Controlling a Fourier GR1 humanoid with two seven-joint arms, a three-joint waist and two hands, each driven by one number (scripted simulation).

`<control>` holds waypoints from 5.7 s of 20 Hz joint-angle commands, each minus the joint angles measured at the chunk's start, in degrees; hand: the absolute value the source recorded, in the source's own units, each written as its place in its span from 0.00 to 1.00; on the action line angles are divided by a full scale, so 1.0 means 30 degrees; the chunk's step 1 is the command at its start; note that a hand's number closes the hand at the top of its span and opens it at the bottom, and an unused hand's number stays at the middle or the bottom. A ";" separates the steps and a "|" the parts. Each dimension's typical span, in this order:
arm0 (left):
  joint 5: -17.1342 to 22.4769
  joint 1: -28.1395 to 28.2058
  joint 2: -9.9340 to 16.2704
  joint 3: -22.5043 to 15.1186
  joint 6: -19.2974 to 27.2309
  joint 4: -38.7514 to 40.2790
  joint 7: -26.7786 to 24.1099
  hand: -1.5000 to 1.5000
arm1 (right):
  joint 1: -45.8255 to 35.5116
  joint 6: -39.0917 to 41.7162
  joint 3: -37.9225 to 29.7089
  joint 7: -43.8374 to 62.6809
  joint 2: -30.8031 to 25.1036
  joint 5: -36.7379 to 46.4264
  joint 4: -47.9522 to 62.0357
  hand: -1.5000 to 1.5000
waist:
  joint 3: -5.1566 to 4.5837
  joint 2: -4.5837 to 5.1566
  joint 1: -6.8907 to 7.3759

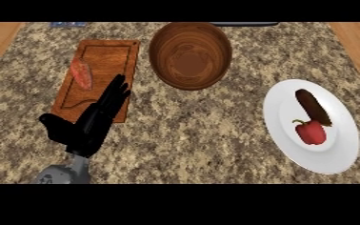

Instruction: Pick the bell pepper from the plate and place it in the bowl

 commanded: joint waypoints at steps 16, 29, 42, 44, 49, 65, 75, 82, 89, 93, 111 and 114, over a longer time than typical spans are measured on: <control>-0.1037 -0.0651 -0.1476 0.0037 -0.0467 0.1213 -0.0200 0.50 | -0.7094 1.2290 0.4222 1.7202 0.2213 0.4502 -0.2470 0.00 | 0.0101 -0.0003 0.0392; -0.1602 0.0190 -0.1996 0.1063 -0.1297 -0.0349 0.1142 0.50 | -0.8683 1.2766 0.3120 1.4888 0.2855 0.6241 0.2359 0.00 | 0.0110 -0.0022 0.0352; -0.2275 0.0288 -0.2680 0.2257 -0.2775 0.0613 0.0459 0.50 | -0.8143 1.1166 0.2880 1.3778 0.4516 0.8568 0.3736 0.00 | 0.0108 -0.0022 0.0319; -0.2405 0.0509 -0.2616 0.2154 -0.2561 -0.0452 0.1194 0.50 | -0.7211 0.9344 0.2927 1.2473 0.4487 0.9092 0.4863 0.00 | 0.0111 -0.0025 0.0321; -0.2551 0.0569 -0.2883 0.2533 -0.3042 -0.0541 0.1251 0.50 | -0.8963 0.9833 0.2609 1.2747 0.5199 0.9454 0.5809 0.00 | 0.0108 -0.0022 0.0338; -0.3539 0.0058 -0.4057 0.2532 -0.2907 0.0675 0.0331 0.50 | -0.9010 0.6040 0.1897 0.8272 0.4723 1.0159 0.9533 1.00 | 0.0110 -0.0011 0.0328; -0.3257 -0.0444 -0.3375 0.3592 -0.3920 0.1986 -0.0428 0.50 | -0.9795 0.6189 0.2743 0.8981 0.5218 1.1680 0.9335 1.00 | 0.0102 -0.0006 0.0303; -0.3353 -0.0562 -0.3757 0.2836 -0.3403 0.0484 0.1439 0.50 | -1.0969 0.8168 0.8380 1.2922 0.9896 1.5440 0.8256 1.00 | 0.0064 0.0029 0.1049; -0.3155 -0.1011 -0.3770 0.2306 -0.4091 0.0503 0.1730 0.50 | -1.5247 1.1051 1.4049 1.8721 1.0058 1.1866 0.8285 1.00 | 0.0092 0.0079 0.2493; -0.3400 -0.1526 -0.4062 0.2266 -0.3719 0.0982 0.1841 0.50 | -1.7998 1.0527 1.6337 2.2829 1.0098 0.9439 0.6805 1.00 | 0.0085 -0.0018 0.2216; -0.3606 -0.1443 -0.3994 0.2882 -0.3381 0.1661 0.1065 0.50 | -3.0478 0.9602 1.5199 3.0045 1.0103 0.5832 0.8703 1.00 | 0.0033 -0.0097 0.1370; -0.3438 -0.1230 -0.4111 0.2780 -0.3461 0.1486 0.1238 0.50 | -3.1745 0.9000 1.4046 2.9274 1.0103 0.5960 1.0509 1.00 | 0.0051 -0.0035 0.1160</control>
